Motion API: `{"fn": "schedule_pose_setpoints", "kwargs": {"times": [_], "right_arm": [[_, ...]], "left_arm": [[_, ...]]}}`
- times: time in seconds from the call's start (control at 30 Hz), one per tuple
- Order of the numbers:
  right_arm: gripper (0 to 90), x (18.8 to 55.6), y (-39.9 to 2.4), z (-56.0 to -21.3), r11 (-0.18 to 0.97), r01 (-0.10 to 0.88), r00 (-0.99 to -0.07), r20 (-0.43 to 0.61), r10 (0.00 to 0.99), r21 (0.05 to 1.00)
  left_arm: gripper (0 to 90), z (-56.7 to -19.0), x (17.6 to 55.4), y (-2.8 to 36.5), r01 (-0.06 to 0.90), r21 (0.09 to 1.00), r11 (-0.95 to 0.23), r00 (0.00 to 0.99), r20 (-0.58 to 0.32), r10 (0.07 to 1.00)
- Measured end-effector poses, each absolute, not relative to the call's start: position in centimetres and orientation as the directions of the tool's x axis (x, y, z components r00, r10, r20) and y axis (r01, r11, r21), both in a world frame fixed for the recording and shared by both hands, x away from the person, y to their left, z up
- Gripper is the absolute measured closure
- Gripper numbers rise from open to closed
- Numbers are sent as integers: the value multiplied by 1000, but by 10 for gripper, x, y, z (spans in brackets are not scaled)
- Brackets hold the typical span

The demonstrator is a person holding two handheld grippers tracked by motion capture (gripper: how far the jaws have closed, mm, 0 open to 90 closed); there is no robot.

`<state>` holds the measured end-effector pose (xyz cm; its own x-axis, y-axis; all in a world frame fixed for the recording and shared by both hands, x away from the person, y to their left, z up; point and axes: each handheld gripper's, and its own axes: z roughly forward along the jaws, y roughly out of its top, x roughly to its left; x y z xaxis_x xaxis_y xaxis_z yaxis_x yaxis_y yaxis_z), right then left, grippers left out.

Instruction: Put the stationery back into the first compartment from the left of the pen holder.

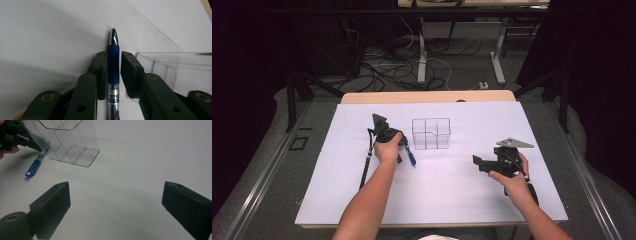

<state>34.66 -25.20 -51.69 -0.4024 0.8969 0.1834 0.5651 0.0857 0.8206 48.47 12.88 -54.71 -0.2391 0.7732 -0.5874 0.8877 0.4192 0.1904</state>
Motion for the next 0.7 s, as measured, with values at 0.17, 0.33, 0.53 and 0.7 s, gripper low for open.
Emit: {"fn": "schedule_pose_setpoints", "kwargs": {"times": [0.17,0.33,0.53,0.7], "right_arm": [[79,347,-252,-517,87,565,-403,182,897,820],[80,347,-252,-517,88,566,-402,181,897,820],[80,347,-252,-518,88,567,-403,182,897,819],[82,347,-252,-518,90,567,-402,180,898,819]], "left_arm": [[755,-547,485,129,886,189,423,-242,-589,771],[766,-548,485,128,891,194,411,-230,-588,776],[784,-548,485,128,895,192,402,-224,-586,779],[790,-548,485,128,896,192,401,-223,-587,778]]}}
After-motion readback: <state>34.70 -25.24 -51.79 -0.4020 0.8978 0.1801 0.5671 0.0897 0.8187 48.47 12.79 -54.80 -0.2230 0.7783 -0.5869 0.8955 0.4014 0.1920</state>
